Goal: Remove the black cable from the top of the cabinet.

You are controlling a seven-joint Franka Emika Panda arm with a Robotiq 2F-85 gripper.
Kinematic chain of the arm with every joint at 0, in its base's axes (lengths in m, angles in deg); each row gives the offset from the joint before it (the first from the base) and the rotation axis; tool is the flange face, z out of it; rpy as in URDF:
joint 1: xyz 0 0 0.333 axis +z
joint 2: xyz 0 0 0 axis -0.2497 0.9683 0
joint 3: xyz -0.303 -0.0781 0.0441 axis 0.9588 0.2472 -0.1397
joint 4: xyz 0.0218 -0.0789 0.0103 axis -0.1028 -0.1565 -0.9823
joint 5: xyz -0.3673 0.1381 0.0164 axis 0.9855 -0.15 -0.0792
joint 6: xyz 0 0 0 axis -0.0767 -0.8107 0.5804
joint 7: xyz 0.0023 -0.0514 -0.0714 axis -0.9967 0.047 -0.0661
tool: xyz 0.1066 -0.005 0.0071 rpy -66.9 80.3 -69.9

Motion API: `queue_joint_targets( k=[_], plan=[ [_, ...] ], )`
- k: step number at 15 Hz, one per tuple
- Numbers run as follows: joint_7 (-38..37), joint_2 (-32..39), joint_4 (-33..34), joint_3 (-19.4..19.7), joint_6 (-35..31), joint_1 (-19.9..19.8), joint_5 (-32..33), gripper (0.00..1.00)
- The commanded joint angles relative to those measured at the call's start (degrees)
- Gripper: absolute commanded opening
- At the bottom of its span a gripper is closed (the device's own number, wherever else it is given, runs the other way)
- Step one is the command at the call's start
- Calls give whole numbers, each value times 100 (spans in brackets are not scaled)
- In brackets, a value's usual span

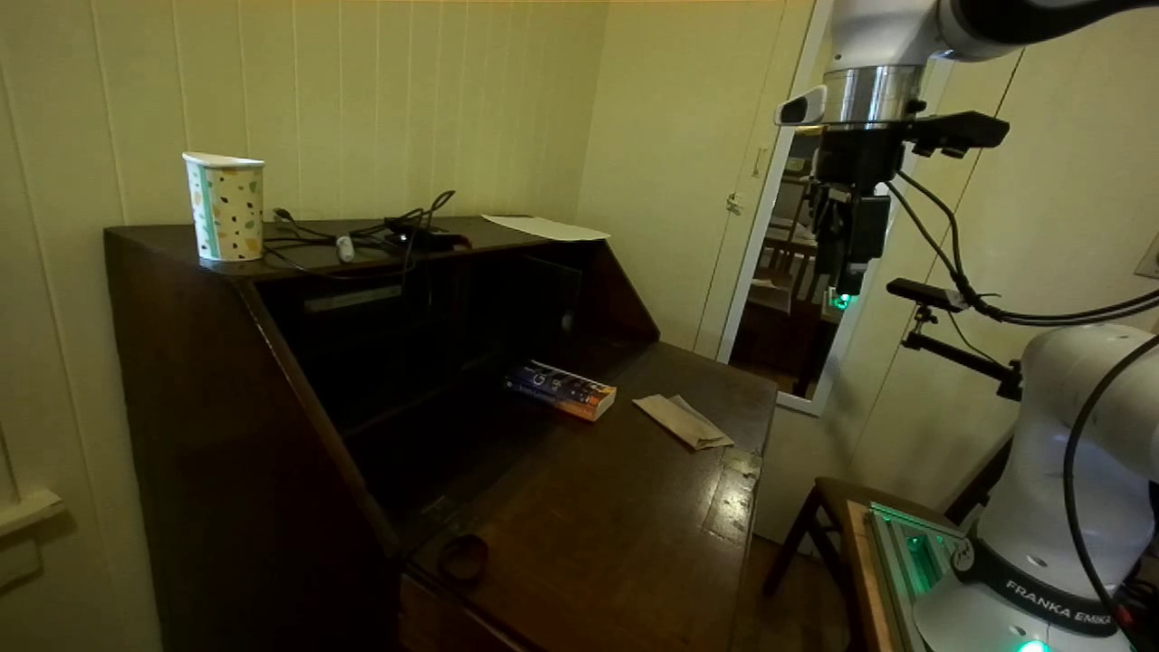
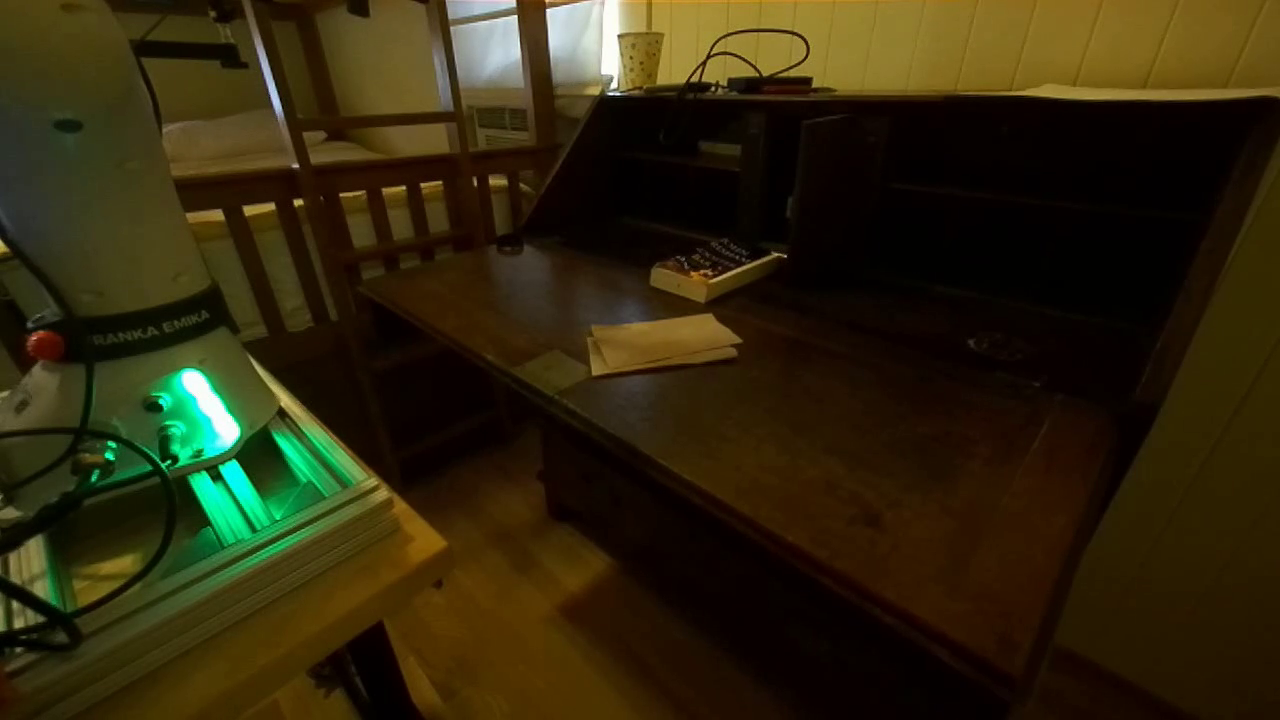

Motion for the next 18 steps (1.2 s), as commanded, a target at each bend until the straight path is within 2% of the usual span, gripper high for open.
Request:
queue_joint_targets(
  k=[1, 4, 5, 8, 12, 15, 18],
  plan=[
    [-42, 5, 13, 52, 17, 76, 30, 100],
    [-42, 5, 13, 52, 17, 76, 30, 100],
    [-75, 169, 221, 26, -17, 4, 210, 100],
    [124, 598, 919, 18, -150, -115, 1082, 100],
    [578, 1391, 2166, 195, -468, -161, 2157, 100],
    [761, 2089, 3212, 390, -856, -148, 2001, 100],
    [372, 2823, 4201, 441, -1060, -204, 1537, 100]
  ],
)
